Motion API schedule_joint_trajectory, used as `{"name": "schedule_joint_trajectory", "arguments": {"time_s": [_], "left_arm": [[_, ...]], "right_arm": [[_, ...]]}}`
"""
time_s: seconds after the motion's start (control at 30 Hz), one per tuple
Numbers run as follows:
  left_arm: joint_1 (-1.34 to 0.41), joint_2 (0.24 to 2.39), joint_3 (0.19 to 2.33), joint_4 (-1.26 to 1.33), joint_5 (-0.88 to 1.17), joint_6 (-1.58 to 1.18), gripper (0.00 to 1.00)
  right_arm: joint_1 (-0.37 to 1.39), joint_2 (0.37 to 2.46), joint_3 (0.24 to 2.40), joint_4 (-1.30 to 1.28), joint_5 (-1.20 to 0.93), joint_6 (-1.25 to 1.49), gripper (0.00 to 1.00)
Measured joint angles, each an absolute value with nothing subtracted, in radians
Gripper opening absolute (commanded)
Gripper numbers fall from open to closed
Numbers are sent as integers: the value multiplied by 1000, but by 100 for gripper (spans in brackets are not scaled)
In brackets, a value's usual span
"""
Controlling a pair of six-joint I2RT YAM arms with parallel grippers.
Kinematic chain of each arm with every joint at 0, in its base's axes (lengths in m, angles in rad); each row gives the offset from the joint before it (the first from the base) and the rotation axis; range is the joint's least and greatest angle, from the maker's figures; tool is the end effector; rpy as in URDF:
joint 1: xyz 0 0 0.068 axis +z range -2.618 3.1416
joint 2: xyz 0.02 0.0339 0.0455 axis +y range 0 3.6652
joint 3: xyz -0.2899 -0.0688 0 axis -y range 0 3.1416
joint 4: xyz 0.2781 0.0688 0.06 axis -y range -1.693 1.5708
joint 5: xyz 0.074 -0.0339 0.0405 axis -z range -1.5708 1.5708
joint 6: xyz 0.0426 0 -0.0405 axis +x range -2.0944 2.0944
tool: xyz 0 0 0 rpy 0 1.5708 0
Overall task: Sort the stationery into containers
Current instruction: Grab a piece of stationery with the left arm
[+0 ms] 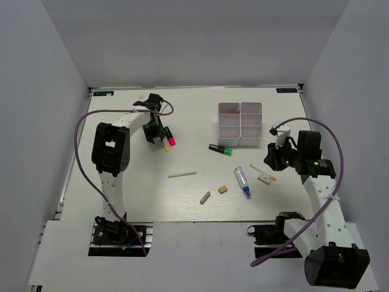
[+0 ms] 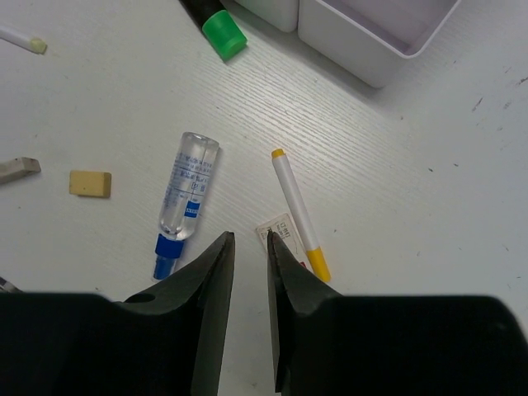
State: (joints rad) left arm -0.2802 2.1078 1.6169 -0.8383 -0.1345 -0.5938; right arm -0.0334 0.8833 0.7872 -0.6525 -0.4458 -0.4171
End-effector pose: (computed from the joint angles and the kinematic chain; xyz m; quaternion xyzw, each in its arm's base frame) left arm 0.4529 -0.1244 0.1716 -0.1627 0.9771 0.0096 0.1372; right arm 0.2015 0.0116 0.2941 -0.2572 0.8608 0.1105 0.4251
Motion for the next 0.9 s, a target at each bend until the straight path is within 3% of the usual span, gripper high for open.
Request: {"name": "schedule_joint_trajectory", "arguments": {"time_s": [0.57, 0.9], "left_arm": [[-284, 2074, 1584, -802, -85, -576, 48], [-285, 2119, 1664, -817, -64, -577, 55]], "right_arm": [[-38, 863, 771, -649, -459, -400, 30], [-39, 863, 768, -648, -459, -400, 30]]}}
